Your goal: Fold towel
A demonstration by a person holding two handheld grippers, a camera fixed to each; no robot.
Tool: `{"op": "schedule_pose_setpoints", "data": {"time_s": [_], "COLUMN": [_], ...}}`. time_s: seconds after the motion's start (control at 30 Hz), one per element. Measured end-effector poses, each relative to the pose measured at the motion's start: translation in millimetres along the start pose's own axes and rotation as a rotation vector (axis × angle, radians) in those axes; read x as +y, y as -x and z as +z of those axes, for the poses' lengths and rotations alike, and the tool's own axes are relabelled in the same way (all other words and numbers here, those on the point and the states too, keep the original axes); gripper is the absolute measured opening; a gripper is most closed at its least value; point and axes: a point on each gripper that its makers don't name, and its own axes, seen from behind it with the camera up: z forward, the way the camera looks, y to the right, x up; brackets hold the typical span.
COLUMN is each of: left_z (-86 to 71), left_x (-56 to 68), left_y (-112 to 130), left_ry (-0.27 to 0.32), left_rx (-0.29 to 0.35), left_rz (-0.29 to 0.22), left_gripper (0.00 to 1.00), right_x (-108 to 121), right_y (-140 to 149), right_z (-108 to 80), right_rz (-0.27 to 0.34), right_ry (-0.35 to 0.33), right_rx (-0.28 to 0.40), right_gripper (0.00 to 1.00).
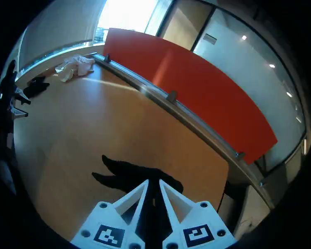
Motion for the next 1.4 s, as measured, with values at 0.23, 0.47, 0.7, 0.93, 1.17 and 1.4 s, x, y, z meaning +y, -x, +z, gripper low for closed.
{"op": "schedule_pose_setpoints", "data": {"time_s": [0.23, 0.47, 0.7, 0.93, 1.17, 1.4], "left_z": [1.8, 3.2, 3.7, 3.8, 4.3, 4.4], "left_x": [9.9, 16.4, 20.4, 24.9, 27.6, 27.8], "left_y": [-2, -4, -5, -3, -3, -4], "left_ry": [0.006, 0.012, 0.019, 0.032, 0.043, 0.05], "left_rx": [-0.006, -0.008, -0.008, -0.011, -0.012, -0.009], "left_rz": [0.013, 0.021, 0.027, 0.034, 0.044, 0.051], "left_gripper": [0.92, 0.92, 0.92, 0.92, 0.92, 0.92], "right_x": [15, 20, 27, 24, 12, 3], "right_y": [21, 40, 66, 94, 115, 122], "right_z": [0.8, -2.7, -15.1, -29.6, -40.5, -47.3], "right_rz": [0.023, 0.026, 0.027, 0.051, 0.064, 0.07], "right_ry": [0.007, 0.008, 0.027, 0.04, 0.045, 0.053], "right_rx": [-0.023, -0.05, -0.09, -0.117, -0.134, -0.137], "right_gripper": [0.02, 0.02, 0.02, 0.02, 0.02, 0.02]}}
